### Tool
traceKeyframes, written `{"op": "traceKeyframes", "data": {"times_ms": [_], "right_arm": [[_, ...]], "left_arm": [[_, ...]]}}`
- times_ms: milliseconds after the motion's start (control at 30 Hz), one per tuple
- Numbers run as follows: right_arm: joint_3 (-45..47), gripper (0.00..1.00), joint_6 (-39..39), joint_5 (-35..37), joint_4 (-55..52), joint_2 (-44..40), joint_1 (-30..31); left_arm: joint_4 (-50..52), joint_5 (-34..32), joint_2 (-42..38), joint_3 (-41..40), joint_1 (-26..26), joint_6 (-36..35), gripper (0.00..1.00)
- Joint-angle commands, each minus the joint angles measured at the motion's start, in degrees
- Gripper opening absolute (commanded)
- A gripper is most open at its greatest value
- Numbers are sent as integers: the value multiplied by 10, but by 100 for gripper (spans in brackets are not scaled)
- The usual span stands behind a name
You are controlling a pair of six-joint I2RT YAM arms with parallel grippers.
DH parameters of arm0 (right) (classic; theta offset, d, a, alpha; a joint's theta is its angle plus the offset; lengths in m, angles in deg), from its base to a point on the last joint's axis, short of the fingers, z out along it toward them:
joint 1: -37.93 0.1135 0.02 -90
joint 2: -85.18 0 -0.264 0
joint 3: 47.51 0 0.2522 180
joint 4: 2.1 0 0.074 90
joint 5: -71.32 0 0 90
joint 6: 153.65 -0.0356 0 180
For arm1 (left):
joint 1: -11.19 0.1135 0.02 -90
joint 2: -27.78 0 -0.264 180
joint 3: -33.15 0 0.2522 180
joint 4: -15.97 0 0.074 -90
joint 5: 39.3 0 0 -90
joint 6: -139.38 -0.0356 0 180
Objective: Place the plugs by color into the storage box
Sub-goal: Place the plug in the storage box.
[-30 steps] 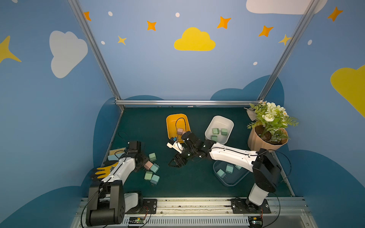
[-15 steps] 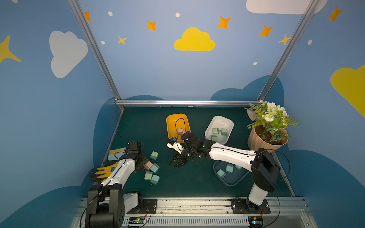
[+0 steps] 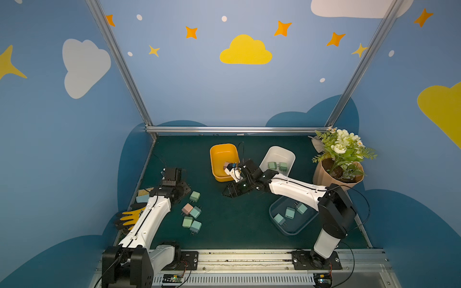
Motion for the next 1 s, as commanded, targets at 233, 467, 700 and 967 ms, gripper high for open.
{"op": "traceKeyframes", "data": {"times_ms": [233, 467, 700, 967], "right_arm": [[79, 57, -86, 44, 50, -100, -49], [113, 57, -84, 76, 48, -137, -50], [157, 56, -103, 90, 58, -165, -50], [171, 56, -96, 109, 52, -181, -48]], "left_arm": [[17, 22, 246, 277, -143, -88, 42], [67, 60, 453, 483, -166, -131, 45], [98, 42, 566, 602, -165, -147, 47], [133, 38, 563, 650, -172, -137, 66]]}}
